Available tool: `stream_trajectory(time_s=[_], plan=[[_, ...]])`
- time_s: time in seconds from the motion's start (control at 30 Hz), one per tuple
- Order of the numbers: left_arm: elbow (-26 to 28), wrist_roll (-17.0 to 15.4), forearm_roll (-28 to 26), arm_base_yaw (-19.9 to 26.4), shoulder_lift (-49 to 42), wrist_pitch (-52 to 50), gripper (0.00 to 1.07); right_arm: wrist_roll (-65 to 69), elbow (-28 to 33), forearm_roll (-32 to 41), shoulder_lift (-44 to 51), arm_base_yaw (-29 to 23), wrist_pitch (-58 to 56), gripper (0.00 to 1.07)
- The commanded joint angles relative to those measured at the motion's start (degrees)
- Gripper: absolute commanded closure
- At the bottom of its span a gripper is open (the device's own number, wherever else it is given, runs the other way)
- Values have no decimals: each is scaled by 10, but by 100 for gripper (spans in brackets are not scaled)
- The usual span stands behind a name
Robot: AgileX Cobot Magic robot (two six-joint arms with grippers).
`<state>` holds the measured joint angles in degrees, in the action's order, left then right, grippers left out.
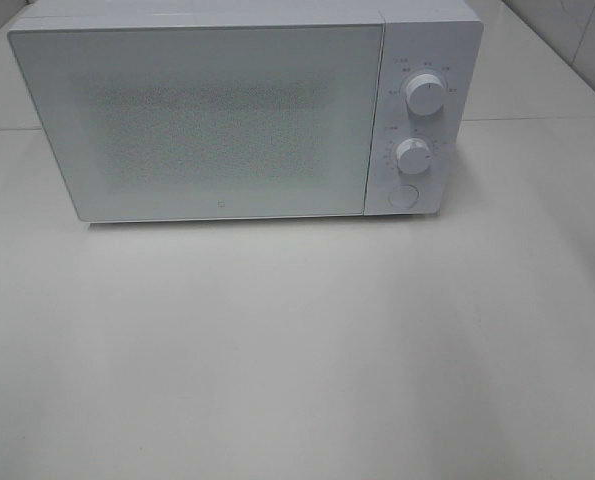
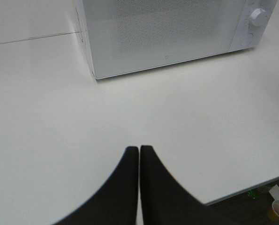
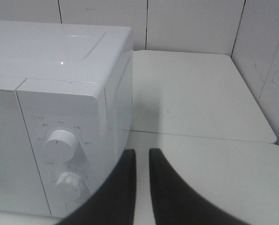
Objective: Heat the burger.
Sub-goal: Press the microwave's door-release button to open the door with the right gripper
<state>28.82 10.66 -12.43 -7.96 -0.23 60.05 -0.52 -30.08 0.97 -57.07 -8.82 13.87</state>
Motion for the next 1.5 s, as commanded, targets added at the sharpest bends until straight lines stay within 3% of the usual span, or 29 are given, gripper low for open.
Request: stream_trajectory(time_s=[0.03,0.47,0.73,1.0,1.2,1.23,1.3,1.37,1.5], plan=[[-2,1,-4,0,-11,-6,106,-6,-4,2,-21,2,46,107],[-2,1,-4,0,-11,-6,106,11,-2,-17,-156,2,167,107],[-2,1,-4,0,-11,-6,106,103,4,-83,-228,2,217,106],[-2,1,-4,0,-11,-6,106,136,49,-156,-290,-6,368,105],[-2,1,-4,0,-11,-6,106,105,47,-155,-333,-91,368,104],[-2,1,-4,0,-11,-6,106,80,47,-140,-350,-127,369,103],[-2,1,-4,0,-11,-6,106,73,47,-129,-357,-140,370,103],[-2,1,-4,0,-11,-6,106,69,47,-85,-386,-186,399,102],[-2,1,-4,0,-11,-6,106,69,46,-81,-405,-206,431,101]])
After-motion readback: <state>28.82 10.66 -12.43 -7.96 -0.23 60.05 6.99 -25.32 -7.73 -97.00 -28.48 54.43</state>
